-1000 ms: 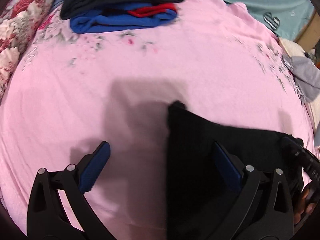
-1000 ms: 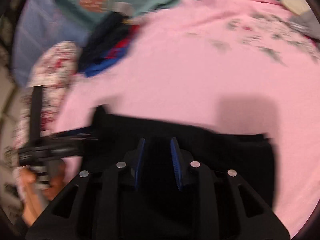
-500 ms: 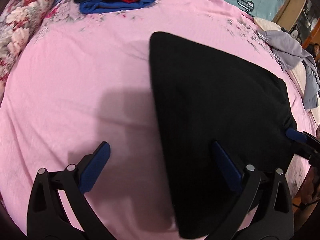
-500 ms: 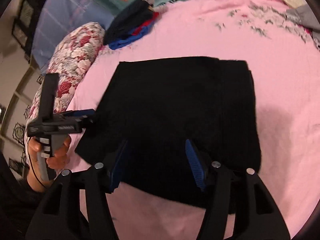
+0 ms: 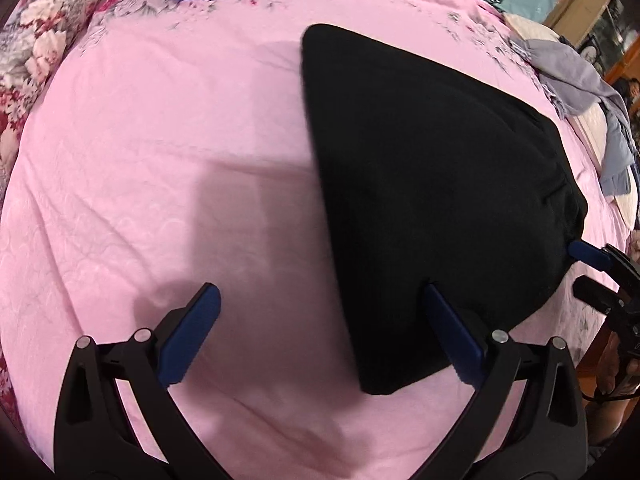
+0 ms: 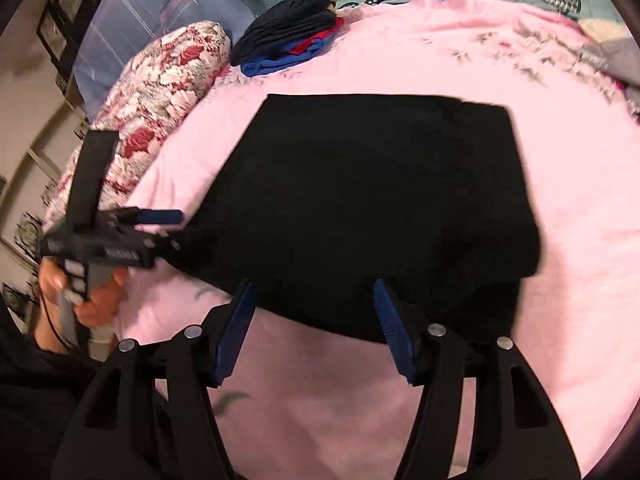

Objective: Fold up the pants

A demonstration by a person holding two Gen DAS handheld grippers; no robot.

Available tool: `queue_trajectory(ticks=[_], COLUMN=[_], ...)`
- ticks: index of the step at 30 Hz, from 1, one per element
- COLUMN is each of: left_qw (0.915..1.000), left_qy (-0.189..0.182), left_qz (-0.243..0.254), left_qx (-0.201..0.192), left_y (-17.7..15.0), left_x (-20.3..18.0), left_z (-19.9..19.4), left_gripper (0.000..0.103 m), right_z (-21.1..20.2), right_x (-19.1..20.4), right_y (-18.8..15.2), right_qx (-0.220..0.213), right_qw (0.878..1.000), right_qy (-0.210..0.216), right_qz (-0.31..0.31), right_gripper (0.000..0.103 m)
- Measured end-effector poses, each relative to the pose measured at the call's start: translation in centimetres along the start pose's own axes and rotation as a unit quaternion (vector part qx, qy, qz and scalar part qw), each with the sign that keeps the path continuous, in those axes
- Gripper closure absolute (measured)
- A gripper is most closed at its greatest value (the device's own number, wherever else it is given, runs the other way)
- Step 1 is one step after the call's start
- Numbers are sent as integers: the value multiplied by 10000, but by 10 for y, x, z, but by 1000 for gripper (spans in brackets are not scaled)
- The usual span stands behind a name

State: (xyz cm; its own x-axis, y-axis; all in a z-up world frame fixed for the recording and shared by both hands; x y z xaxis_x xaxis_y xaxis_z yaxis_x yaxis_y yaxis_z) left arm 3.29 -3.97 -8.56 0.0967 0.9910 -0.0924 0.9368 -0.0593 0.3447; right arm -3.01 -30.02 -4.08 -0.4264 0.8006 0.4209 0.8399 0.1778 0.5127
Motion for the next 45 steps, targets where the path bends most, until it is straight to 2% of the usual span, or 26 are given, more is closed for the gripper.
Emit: queue_trajectory(ticks=[3,6,7,11,18,21,23,28,33,34,36,38,39,41,42,43,44,45], left_qw=[9992,9985,9985,9986,9990,9992,9990,9955,9933,9934,9931,9941,9940,9950,9956,9959,9959,9958], left_qy=[298,384,359,297,192,-39,-337,-940,-1134,-1113,-1122,-992,-993,-942,-895,-834,-806,-749], left_qz=[20,77,83,133,155,163,139,-15,187,245,346,447,468,328,292,316,366,451], left_qx=[-273,-394,-398,-424,-361,-364,-266,138,96,90,70,21,9,-16,-39,-118,-188,-271], left_y=[6,15,17,29,39,48,57,70,74,75,77,78,78,80,80,79,78,76], left_x=[2,-2,-2,-8,-15,-16,-18,-18,-28,-31,-36,-42,-44,-45,-46,-49,-52,-54], left_z=[-8,-13,-14,-14,-8,-3,4,25,31,31,32,31,31,31,30,28,25,21], left_gripper=[2,2,2,2,2,2,2,4,4,4,9,21,23,32,35,45,58,61], right_z=[-22,-44,-47,-41,-27,-24,-23,-16,3,5,9,14,17,25,28,31,32,33], right_x=[-13,-29,-36,-54,-66,-73,-78,-89,-94,-93,-91,-88,-86,-78,-75,-71,-68,-66], right_y=[2,7,11,20,32,33,33,31,30,32,35,38,40,44,46,47,48,49], right_qx=[-248,-831,-959,-964,-921,-884,-868,-763,-514,-584,-603,-592,-562,-444,-384,-342,-335,-350], right_qw=[9989,9943,9920,9889,9873,9864,9855,9841,9862,9865,9873,9883,9891,9922,9931,9932,9933,9931], right_qy=[-343,-489,-585,-752,-693,-713,-737,-547,-293,-290,-270,-269,-305,-397,-488,-627,-711,-772], right_qz=[178,449,571,850,1092,1187,1259,1507,1549,1504,1447,1379,1325,1094,994,916,842,808], right_gripper=[35,16,14,14,12,12,12,12,11,10,8,7,7,11,26,37,39,47])
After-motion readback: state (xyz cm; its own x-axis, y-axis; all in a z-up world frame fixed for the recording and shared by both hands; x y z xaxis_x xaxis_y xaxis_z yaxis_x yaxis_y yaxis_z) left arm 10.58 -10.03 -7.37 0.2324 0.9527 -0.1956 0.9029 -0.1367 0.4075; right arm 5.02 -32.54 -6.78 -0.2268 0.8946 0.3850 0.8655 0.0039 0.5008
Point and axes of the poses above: each gripper's, at about its wrist camera, not at the fingertips, and z roughly the way its jaws point, x to its left, y to its top, the point moved 2 cm from there along z, roughly the way its jaws point, and after that the axes turned 5 degrees about y, right-handed, at the moved point
